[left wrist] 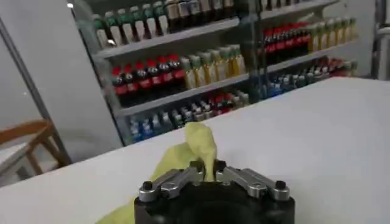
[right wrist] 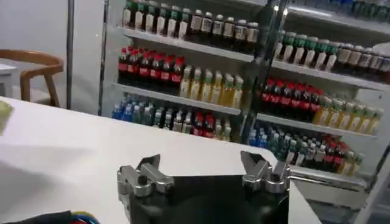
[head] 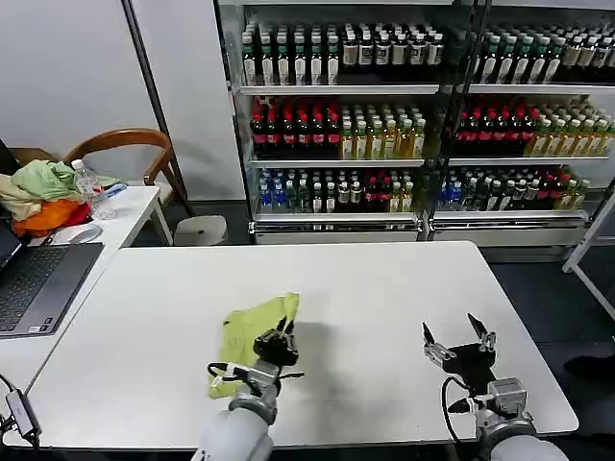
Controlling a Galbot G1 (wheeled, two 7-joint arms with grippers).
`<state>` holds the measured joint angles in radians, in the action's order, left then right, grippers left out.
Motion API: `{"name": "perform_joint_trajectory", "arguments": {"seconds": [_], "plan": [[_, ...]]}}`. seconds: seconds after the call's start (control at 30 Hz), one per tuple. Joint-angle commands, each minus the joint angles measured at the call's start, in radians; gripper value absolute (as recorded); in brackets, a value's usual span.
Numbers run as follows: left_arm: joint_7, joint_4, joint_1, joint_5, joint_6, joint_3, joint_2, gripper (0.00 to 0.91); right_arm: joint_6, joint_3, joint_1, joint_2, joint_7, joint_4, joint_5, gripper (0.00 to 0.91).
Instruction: Fold and organize the clothes.
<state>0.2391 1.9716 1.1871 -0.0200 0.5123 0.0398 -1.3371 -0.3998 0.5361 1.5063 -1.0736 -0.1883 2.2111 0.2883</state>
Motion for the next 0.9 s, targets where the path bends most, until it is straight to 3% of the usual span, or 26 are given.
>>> {"name": "perform_joint_trajectory", "arguments": {"seconds": [0.03, 0.27, 0.37, 0.53, 0.67, 0.9], "plan": [[0.012, 0.0, -0.048, -0.232, -0.151, -0.051, -0.057, 0.907, -0.003, -0.018, -0.044, 0.003, 0.001, -0.017, 0.003, 0.907], [-0.047, 0.139, -0.006, -0.22, -0.194, 0.105, -0.004, 0.907, -0.018, -0.109, -0.109, -0.008, 0.014, -0.039, 0.027, 0.907], [-0.112, 0.14, 0.058, -0.156, -0.28, 0.289, 0.055, 0.907, -0.056, -0.207, -0.179, -0.034, 0.01, -0.06, 0.12, 0.907], [-0.166, 0.126, 0.185, -0.162, -0.324, 0.544, 0.122, 0.907, -0.166, -0.381, -0.307, -0.096, -0.016, -0.129, 0.325, 0.907], [-0.166, 0.136, 0.249, -0.206, -0.325, 0.626, 0.131, 0.907, -0.179, -0.464, -0.364, -0.118, -0.031, -0.202, 0.432, 0.907], [-0.167, 0.131, 0.262, -0.192, -0.325, 0.62, 0.103, 0.907, -0.18, -0.531, -0.434, -0.147, -0.051, -0.336, 0.507, 0.907]]}}
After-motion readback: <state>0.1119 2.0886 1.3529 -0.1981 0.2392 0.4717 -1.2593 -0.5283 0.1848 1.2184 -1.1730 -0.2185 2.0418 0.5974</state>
